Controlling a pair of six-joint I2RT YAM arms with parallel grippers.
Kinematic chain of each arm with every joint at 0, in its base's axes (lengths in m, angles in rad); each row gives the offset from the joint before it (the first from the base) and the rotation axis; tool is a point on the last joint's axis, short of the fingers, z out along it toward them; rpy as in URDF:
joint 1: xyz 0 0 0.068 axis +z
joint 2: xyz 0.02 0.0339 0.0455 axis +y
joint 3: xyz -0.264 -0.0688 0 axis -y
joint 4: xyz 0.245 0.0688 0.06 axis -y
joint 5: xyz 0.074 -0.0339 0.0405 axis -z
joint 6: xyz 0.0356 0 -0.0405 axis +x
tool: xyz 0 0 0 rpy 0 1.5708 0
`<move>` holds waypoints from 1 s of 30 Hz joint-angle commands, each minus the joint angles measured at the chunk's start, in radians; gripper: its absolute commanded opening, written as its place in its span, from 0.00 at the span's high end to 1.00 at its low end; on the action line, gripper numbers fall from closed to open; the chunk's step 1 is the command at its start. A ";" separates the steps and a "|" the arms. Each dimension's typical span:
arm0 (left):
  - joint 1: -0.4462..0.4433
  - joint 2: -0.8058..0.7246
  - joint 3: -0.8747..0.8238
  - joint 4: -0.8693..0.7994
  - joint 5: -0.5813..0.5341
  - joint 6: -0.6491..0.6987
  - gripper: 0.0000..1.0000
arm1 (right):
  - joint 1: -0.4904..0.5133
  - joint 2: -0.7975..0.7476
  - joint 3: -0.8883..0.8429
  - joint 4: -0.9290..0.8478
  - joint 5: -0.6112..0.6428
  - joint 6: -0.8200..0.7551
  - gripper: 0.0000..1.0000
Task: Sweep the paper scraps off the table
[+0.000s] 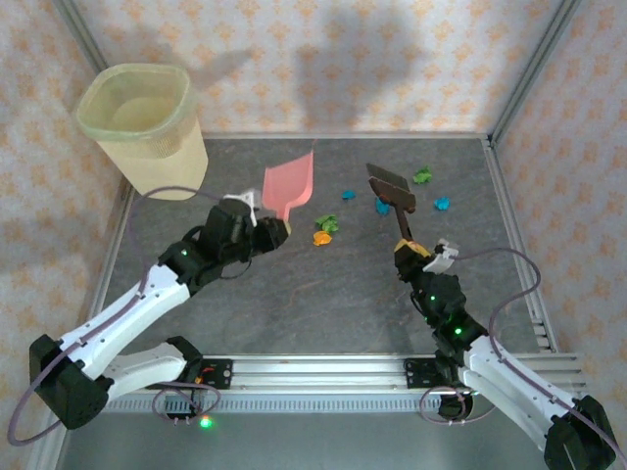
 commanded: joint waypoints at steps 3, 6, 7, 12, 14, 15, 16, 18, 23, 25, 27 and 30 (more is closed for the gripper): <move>-0.003 -0.041 -0.113 0.020 -0.003 0.017 1.00 | 0.002 -0.020 -0.003 0.034 0.051 0.004 1.00; -0.040 -0.102 -0.157 0.005 0.041 0.062 1.00 | 0.002 -0.021 0.013 0.002 0.076 0.007 1.00; -0.060 -0.131 -0.179 0.004 0.051 0.068 1.00 | 0.003 -0.022 0.024 -0.021 0.081 0.008 1.00; -0.200 -0.217 -0.216 -0.090 -0.003 0.092 1.00 | 0.002 -0.021 0.089 -0.160 0.134 0.049 1.00; -0.268 -0.228 -0.216 -0.126 -0.055 0.092 1.00 | 0.002 -0.015 0.128 -0.224 0.169 0.083 1.00; -0.297 -0.228 -0.216 -0.143 -0.081 0.089 1.00 | 0.002 -0.007 0.146 -0.237 0.161 0.082 1.00; -0.326 -0.226 -0.217 -0.162 -0.100 0.087 1.00 | 0.002 0.006 0.177 -0.257 0.140 0.077 1.00; -0.358 -0.219 -0.219 -0.194 -0.121 0.084 1.00 | 0.003 0.037 0.240 -0.313 0.118 0.085 1.00; -0.375 -0.188 -0.220 -0.295 -0.142 0.078 1.00 | 0.002 0.164 0.466 -0.552 0.060 0.106 1.00; -0.379 -0.157 -0.208 -0.340 -0.155 0.085 1.00 | 0.003 0.225 0.563 -0.646 0.024 0.101 1.00; -0.383 -0.116 -0.201 -0.361 -0.161 0.094 1.00 | 0.002 0.302 0.676 -0.755 -0.050 0.091 1.00; -0.391 -0.056 -0.204 -0.357 -0.161 0.101 1.00 | 0.002 0.421 0.836 -0.910 -0.174 0.089 1.00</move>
